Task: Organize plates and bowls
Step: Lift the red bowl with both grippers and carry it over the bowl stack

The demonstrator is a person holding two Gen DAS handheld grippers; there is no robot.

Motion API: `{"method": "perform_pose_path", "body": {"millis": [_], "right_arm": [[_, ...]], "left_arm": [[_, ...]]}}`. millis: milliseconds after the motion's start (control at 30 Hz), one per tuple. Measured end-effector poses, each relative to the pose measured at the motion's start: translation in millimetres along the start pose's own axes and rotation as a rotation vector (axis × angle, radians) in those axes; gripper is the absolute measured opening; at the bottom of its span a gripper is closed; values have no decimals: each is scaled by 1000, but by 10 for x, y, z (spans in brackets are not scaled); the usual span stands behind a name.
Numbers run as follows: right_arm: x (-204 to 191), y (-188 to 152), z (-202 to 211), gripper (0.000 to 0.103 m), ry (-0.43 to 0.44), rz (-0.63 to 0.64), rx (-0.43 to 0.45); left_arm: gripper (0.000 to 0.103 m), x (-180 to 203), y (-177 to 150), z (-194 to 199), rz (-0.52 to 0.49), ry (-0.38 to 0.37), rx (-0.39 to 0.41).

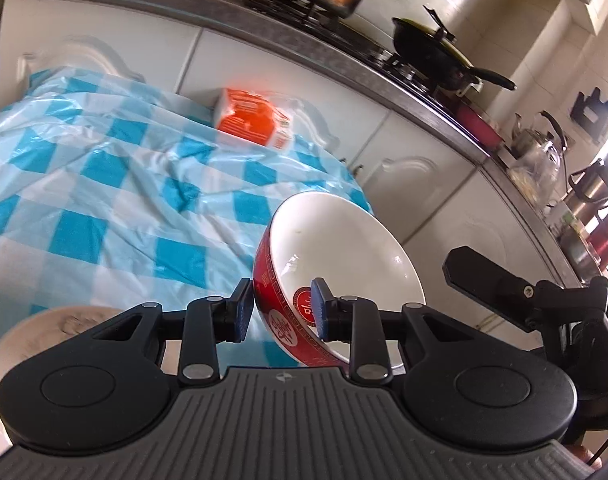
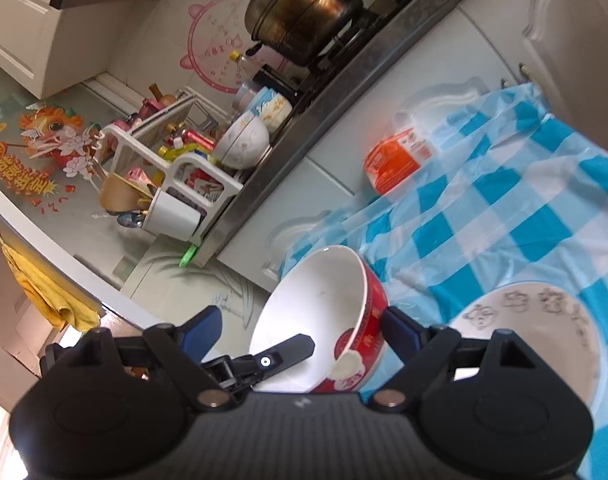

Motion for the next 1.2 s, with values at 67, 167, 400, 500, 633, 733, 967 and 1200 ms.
{"method": "perform_pose_path", "body": {"millis": [67, 167, 400, 500, 633, 733, 967, 1200], "right_arm": [[31, 19, 143, 87, -10, 9, 18], [108, 32, 325, 87, -27, 17, 42], [390, -64, 570, 87, -56, -5, 62], [510, -114, 624, 87, -58, -20, 63], [622, -149, 665, 87, -53, -37, 68], [655, -170, 679, 87, -57, -25, 63], [683, -165, 728, 87, -92, 18, 70], [715, -165, 743, 88, -97, 18, 75]], "left_arm": [[32, 109, -59, -5, -14, -12, -3], [31, 284, -158, -60, -36, -24, -11], [31, 471, -371, -215, -83, -8, -20], [31, 502, -448, -283, -106, 14, -21], [31, 515, -491, -338, -125, 29, -17], [31, 536, -494, -343, -149, 43, 3], [31, 563, -620, -401, -177, 38, -3], [37, 559, -641, -360, -197, 33, 23]]}}
Point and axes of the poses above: each gripper's, at about its wrist camera, not at the fingertips, and z roughly against the way its jaws point, x to its right, y to its top, the point moved 10 cm from there along -z, roughly the way its jaws point, and after that the axes turned 13 degrees about y, right-handed, at the moved point
